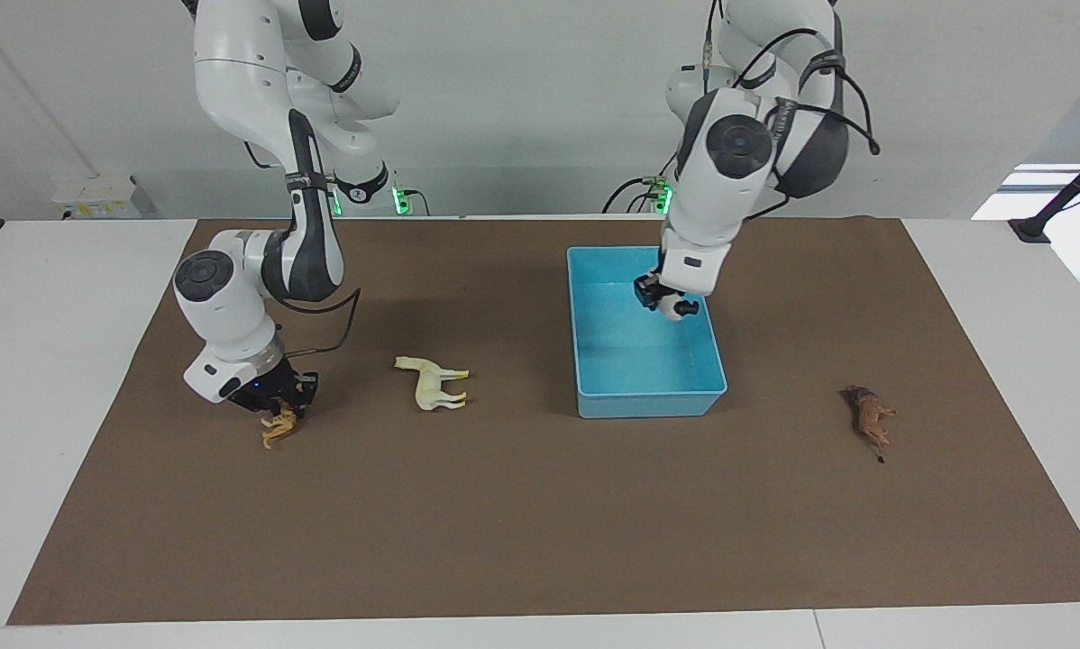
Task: Put all toys into storage box
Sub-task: 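Carry the panda into the blue box and open the left gripper, then move the left gripper to the brown horse while the right gripper carries the tiger, then release the tiger in the box while the left gripper grasps the brown horse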
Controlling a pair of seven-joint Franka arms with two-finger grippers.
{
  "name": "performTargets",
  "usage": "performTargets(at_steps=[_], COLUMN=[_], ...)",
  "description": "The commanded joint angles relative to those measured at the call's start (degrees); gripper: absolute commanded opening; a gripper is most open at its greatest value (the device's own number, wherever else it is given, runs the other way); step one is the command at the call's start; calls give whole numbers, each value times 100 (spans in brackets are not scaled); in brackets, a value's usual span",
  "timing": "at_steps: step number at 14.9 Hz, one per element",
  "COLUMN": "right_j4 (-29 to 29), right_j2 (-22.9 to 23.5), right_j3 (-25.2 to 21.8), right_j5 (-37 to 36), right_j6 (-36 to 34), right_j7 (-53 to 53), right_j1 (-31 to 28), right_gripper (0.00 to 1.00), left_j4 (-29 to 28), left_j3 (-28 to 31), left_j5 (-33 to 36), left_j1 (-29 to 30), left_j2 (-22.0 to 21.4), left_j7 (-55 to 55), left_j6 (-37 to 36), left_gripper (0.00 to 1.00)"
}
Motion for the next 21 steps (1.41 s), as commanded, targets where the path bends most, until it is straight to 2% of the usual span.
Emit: performTargets(at_steps=[1, 5, 7, 9, 10, 12, 14, 15, 17, 20, 21], right_j4=[693, 1607, 2056, 2373, 2461, 2393, 2278, 2182, 2111, 1848, 1856], right_j2=[-314, -464, -491, -473, -447, -420, -385, -350, -123, 220, 378], right_j3=[111, 120, 128, 155, 155, 155, 190, 190, 190, 190, 190], right_j5=[-11, 392, 1005, 1621, 1737, 1782, 2009, 2150, 2186, 2151, 2177], right_j6=[-971, -2052, -2431, -2451, -2294, -1489, -819, -415, 175, 660, 800], right_j7=[94, 760, 1418, 2628, 3287, 4238, 4785, 5014, 5296, 5499, 5769], right_j1=[120, 594, 979, 1602, 2050, 2833, 3448, 3713, 4239, 4698, 4804], right_gripper=[0, 0, 0, 0, 0, 0, 0, 0, 0, 0, 33], left_j4=[-640, -578, -578, -570, -587, -614, -404, -350, -621, -877, -877], left_j3=[117, 222, 267, 258, 258, 258, 258, 258, 249, 258, 258], left_j5=[-45, 25, 173, 446, 464, 473, 805, 973, 931, 764, 781], left_j1=[-40, 266, 985, 2038, 2417, 2963, 3255, 3317, 3581, 3625, 3625], left_j2=[-425, -635, -671, -619, -593, -453, 73, 319, 471, 733, 865], left_j7=[106, 570, 1621, 3193, 3827, 4560, 5114, 5265, 5222, 4899, 4767], left_j6=[223, 153, 196, 554, 940, 1617, 1979, 2172, 2856, 3359, 3482], left_gripper=[100, 100, 100, 100, 100, 100, 100, 100, 100, 100, 100])
